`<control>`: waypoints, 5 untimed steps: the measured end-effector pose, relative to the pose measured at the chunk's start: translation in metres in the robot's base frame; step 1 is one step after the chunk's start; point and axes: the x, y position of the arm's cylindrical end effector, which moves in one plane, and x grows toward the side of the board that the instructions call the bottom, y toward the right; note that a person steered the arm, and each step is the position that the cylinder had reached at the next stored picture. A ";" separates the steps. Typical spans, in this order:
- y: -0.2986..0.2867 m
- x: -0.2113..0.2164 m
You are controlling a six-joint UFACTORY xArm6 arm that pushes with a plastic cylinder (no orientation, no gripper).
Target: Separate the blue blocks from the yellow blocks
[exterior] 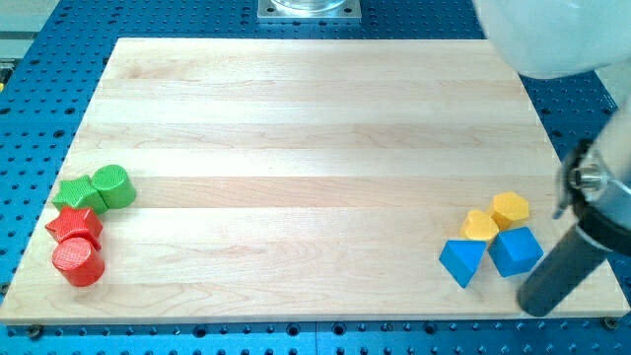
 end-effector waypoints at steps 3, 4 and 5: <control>0.047 -0.014; 0.084 -0.037; 0.070 -0.044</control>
